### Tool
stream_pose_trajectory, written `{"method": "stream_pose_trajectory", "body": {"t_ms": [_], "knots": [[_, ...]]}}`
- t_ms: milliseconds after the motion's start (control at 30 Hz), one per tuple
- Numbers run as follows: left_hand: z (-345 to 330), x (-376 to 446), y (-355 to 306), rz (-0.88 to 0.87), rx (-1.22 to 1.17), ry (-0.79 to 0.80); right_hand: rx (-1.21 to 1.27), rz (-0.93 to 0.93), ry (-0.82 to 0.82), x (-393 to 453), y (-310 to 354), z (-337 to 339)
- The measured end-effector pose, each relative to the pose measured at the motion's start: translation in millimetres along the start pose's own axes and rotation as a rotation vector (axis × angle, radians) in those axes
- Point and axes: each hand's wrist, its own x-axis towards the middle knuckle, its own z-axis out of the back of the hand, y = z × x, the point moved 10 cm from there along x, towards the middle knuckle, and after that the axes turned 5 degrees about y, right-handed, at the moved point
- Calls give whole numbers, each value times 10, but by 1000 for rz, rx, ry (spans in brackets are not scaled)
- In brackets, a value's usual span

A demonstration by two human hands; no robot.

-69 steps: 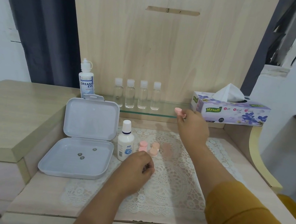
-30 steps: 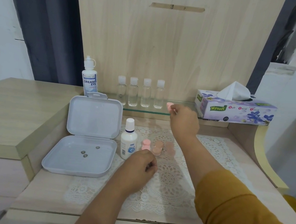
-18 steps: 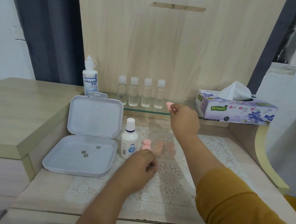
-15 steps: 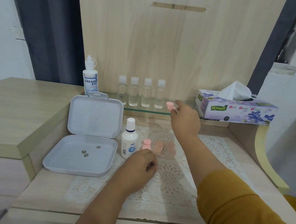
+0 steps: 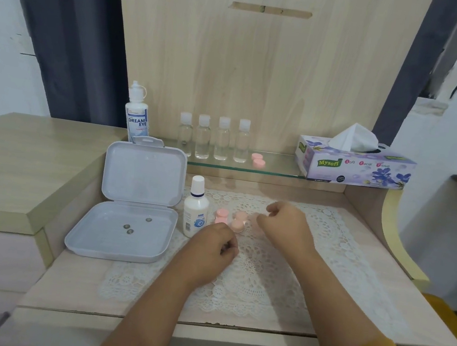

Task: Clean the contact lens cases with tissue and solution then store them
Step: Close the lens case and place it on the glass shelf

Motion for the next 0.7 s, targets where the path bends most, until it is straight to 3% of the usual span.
{"method": "stream_pose_trajectory", "body": {"t_ms": [100, 700], "knots": [[-1, -5, -14, -1, -13, 11, -29, -12, 55, -64, -101, -177], [-11, -17, 19, 32, -52, 26, -210, 48, -66, -131, -168, -207]]}}
